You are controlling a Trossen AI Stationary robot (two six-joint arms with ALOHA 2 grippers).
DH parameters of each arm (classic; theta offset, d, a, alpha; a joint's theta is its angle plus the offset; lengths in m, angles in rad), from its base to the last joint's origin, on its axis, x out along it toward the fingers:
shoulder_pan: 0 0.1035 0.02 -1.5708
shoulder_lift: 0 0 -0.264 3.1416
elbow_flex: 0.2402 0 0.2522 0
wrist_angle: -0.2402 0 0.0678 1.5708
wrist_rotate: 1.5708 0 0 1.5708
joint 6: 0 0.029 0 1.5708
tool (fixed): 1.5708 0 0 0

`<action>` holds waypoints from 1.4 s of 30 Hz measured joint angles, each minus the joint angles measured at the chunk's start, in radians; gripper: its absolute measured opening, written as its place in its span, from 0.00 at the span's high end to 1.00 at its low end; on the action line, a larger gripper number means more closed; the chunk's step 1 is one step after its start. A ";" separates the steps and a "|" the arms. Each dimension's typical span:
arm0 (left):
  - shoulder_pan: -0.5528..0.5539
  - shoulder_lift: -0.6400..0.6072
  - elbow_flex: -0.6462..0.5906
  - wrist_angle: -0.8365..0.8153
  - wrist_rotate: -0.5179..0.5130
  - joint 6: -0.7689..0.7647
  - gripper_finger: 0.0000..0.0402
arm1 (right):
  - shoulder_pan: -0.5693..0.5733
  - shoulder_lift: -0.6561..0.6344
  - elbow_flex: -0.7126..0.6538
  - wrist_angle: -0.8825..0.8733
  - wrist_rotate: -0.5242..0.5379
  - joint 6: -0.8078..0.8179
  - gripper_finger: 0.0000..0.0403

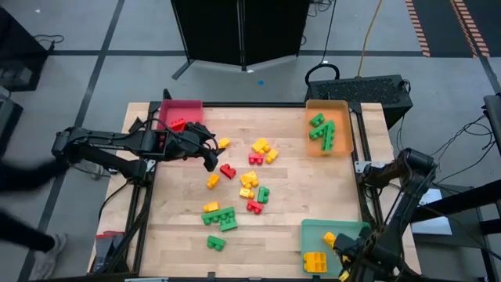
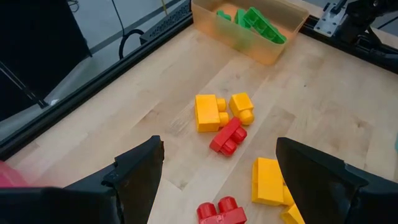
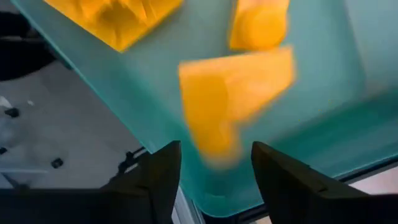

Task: Sort blocks
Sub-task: Put the yellow game piece into the blue bin

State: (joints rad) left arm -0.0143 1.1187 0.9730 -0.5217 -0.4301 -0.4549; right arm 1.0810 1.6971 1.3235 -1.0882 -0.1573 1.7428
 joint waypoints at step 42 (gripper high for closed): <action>0.000 0.000 0.001 -0.075 0.009 -0.011 0.23 | -1.205 -0.031 0.000 0.248 0.187 -1.770 0.36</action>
State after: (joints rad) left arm -0.0147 1.1187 0.9737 -0.5962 -0.4210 -0.4656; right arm -0.1240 1.6656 1.3231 -0.8398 0.0294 -0.0272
